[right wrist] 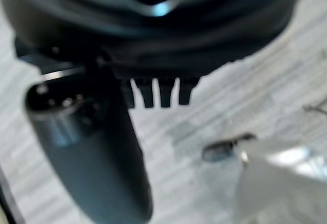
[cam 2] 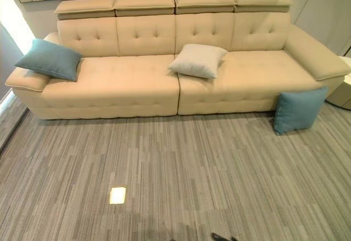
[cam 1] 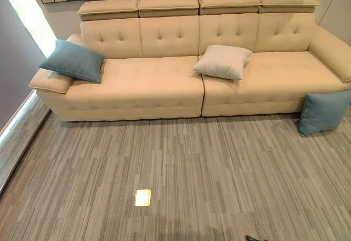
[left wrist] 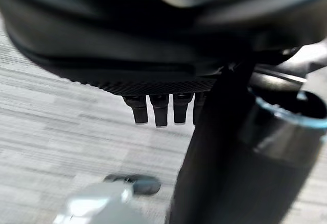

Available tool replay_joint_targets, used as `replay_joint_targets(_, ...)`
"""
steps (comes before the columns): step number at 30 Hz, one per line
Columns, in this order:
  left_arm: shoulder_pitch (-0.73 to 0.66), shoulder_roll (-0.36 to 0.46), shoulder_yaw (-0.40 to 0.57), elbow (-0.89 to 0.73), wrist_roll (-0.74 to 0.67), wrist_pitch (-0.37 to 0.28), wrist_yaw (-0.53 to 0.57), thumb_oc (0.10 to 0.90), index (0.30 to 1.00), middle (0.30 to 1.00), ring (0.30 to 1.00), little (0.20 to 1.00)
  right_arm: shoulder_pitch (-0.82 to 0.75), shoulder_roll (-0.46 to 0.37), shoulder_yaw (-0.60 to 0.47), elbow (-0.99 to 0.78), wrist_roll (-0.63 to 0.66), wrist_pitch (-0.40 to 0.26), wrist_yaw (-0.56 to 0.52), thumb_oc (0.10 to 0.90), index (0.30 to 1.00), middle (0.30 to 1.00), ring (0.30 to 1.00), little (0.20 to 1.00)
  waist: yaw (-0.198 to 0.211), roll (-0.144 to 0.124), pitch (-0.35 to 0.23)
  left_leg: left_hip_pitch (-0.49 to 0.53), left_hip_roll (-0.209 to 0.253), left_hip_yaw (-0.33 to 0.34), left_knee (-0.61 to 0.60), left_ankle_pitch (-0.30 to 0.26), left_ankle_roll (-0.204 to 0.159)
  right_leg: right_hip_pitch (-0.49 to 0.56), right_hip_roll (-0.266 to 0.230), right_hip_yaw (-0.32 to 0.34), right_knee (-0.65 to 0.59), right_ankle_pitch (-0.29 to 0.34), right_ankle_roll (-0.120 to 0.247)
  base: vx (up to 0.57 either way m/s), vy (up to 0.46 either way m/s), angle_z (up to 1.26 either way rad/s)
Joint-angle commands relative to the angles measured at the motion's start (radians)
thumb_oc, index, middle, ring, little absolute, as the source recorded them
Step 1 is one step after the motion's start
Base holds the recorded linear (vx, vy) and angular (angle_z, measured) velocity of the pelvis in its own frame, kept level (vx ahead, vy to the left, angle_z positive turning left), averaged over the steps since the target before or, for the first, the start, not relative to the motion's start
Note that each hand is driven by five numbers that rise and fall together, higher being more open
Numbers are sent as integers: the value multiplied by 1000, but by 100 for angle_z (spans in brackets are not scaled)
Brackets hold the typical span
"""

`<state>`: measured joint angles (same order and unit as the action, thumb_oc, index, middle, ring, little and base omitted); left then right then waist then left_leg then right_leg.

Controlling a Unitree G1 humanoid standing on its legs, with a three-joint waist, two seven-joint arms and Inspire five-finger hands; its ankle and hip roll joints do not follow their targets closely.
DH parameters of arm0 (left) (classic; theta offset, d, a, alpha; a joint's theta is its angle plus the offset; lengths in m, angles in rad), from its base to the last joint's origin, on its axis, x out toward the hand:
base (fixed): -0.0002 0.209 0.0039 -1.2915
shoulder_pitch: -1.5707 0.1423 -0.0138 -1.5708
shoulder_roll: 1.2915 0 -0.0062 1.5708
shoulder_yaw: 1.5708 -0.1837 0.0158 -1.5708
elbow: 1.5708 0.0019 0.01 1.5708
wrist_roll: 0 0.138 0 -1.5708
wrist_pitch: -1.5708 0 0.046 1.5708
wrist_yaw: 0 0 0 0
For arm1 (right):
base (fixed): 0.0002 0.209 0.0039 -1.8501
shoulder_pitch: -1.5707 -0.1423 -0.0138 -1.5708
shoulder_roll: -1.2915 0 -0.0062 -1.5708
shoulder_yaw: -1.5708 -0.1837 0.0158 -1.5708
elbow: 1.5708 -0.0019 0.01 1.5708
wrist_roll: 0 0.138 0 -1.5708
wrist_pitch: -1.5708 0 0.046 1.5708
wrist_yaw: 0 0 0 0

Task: Pick up all the scattered cushions and arrange them neatly on the sofa.

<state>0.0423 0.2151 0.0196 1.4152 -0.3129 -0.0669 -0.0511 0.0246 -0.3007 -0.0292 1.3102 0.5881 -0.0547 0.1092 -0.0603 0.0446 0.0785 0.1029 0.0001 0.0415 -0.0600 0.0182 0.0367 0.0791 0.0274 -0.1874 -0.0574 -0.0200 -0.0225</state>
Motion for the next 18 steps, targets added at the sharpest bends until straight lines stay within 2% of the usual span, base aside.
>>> replay_joint_targets(1,-44,82,-3,-25,16,-67,55,800,900,900,900,900,-32,-81,8,-31,-31,-65,-28,800,900,900,900,900,10,-57,14,32,13,-17,-27,-63,-77,98,-91,16,-19,-16,111,0,0,0)
replay_joint_targets(6,-62,59,-35,-56,16,-78,81,800,900,900,900,900,-52,-55,54,-33,-78,-64,-41,800,900,900,900,900,25,-59,26,11,10,-38,-27,-54,-78,88,-90,0,-18,-18,110,-8,-17,5)
replay_joint_targets(9,-82,26,-98,-62,33,-71,51,800,900,900,900,900,-73,-36,136,-46,-142,-53,-18,800,900,900,900,900,36,-54,47,-14,8,-59,-27,-40,-82,69,-89,-19,-10,-22,105,-49,-37,25)
replay_joint_targets(11,-94,-6,-166,-67,89,-60,29,800,900,900,900,900,-85,-20,204,-70,-216,-49,-14,800,900,900,900,900,42,-41,58,-42,8,-86,-27,-27,-86,44,-91,-47,11,-33,97,-46,-28,24)
replay_joint_targets(14,-93,-23,-198,-82,119,-56,18,800,900,900,900,900,-92,-11,232,-77,-268,-43,-22,800,900,900,900,900,44,-33,63,-58,6,-107,-27,-20,-87,31,-90,-70,30,-47,92,-5,-18,32)
replay_joint_targets(18,-112,-30,-253,-85,196,-48,29,800,900,900,900,900,-110,6,292,-74,-373,-27,-32,800,900,900,900,900,59,-9,87,-105,-4,-164,-27,9,-98,-16,-105,-127,82,-72,79,-59,-6,39)
